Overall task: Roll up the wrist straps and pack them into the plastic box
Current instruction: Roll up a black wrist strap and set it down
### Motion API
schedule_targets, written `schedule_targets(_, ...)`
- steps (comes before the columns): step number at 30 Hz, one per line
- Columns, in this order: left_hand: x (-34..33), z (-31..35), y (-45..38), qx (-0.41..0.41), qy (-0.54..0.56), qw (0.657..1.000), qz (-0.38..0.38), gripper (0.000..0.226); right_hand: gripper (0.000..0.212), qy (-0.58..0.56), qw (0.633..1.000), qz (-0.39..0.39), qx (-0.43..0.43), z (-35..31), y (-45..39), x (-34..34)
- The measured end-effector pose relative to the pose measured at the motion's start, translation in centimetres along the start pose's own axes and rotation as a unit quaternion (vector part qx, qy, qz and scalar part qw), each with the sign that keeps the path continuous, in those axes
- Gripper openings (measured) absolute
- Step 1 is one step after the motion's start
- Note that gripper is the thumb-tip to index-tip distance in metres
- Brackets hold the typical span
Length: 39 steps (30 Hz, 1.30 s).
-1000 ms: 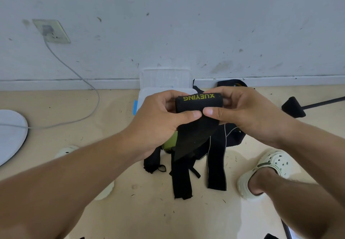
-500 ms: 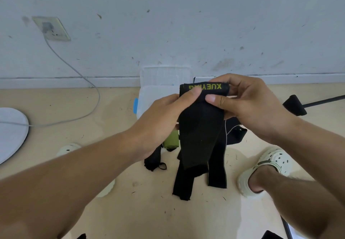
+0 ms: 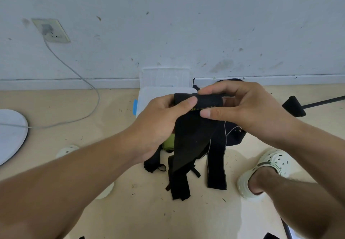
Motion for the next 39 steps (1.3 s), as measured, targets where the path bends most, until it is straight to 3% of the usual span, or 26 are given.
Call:
schedule_targets(4, 0.2, 0.1, -0.2, -0.011, 0.009, 1.000, 0.013, 0.025, 0.054, 0.004, 0.999, -0.016, -0.040, 0.7, -0.3, 0.4)
schedule_targets(9, 0.3, 0.0, -0.4, -0.020, 0.013, 1.000, 0.013, 0.024, 0.060, -0.034, 0.994, -0.060, -0.084, 1.5, -0.4, -0.3)
schedule_targets(11, 0.3, -0.3, -0.4, -0.024, 0.013, 1.000, 0.012, 0.021, 0.065, -0.001, 0.995, -0.060, -0.076, 2.1, -0.2, -1.2)
schedule_targets(13, 0.0, -0.8, -0.3, -0.023, 0.008, 1.000, 0.002, 0.019, 0.085, 0.075, 0.993, -0.062, -0.062, 2.9, 0.1, -2.0)
schedule_targets(16, -0.3, -1.7, -0.2, -0.011, 0.000, 1.000, -0.022, 0.033, 0.099, 0.148, 0.984, -0.069, -0.070, 3.6, 0.6, -2.3)
schedule_targets(19, -0.3, -1.8, -0.3, -0.020, -0.016, 0.999, -0.028, 0.041, 0.085, 0.137, 0.987, -0.065, -0.042, 3.3, 0.8, -2.1)
schedule_targets(22, -0.3, -1.7, -0.6, -0.037, -0.030, 0.999, -0.014, 0.041, 0.027, 0.066, 0.997, -0.022, -0.020, 2.1, 0.6, -1.6)
schedule_targets(23, -0.4, -1.6, -0.5, -0.041, -0.035, 0.999, -0.011, 0.040, 0.021, 0.053, 0.998, -0.014, -0.021, 1.8, 0.6, -1.5)
schedule_targets(29, -0.5, -1.2, -0.6, -0.031, -0.017, 0.999, -0.004, 0.039, 0.020, 0.008, 0.999, 0.019, -0.031, 1.1, 0.3, -0.4)
schedule_targets(33, -1.4, -1.3, 0.2, 0.038, 0.020, 0.998, -0.048, 0.063, 0.022, -0.001, 0.999, 0.040, 0.013, 0.4, 0.5, -0.4)
schedule_targets(39, -0.7, -1.1, 0.1, 0.071, 0.066, 0.995, -0.001, 0.032, 0.027, 0.027, 0.999, 0.031, 0.027, 0.5, 0.3, -0.6)
Point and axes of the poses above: each hand's wrist, its own y-axis away from the middle knuckle, its own x-axis out of the back of the hand, z = x × y, the point moved 6 cm from there along -y, towards the middle knuckle, and after that the axes turned 14 degrees about z, right-handed, at the moved point
